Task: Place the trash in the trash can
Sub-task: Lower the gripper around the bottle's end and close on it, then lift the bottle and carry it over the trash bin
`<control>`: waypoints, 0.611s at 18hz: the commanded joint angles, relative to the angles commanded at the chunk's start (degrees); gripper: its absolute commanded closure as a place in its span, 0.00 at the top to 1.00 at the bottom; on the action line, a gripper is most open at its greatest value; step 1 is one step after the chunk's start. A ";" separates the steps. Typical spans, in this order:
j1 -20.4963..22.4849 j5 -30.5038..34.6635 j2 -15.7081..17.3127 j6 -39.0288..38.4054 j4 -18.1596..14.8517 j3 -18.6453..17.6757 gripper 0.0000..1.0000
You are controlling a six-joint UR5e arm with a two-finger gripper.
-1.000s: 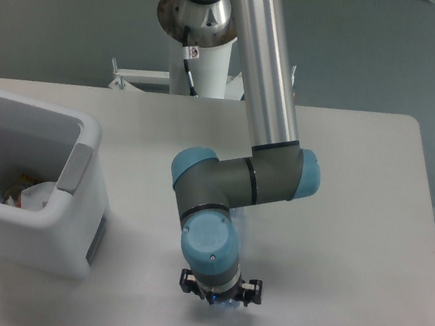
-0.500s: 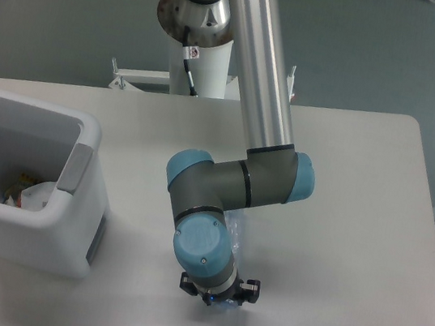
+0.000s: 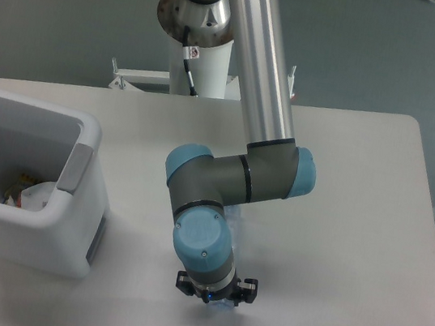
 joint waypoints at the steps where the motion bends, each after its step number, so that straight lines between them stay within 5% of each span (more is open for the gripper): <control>1: 0.26 -1.41 0.44 0.00 0.09 0.00 0.40; 11: 2.46 -12.04 5.01 -0.09 0.09 -0.44 0.40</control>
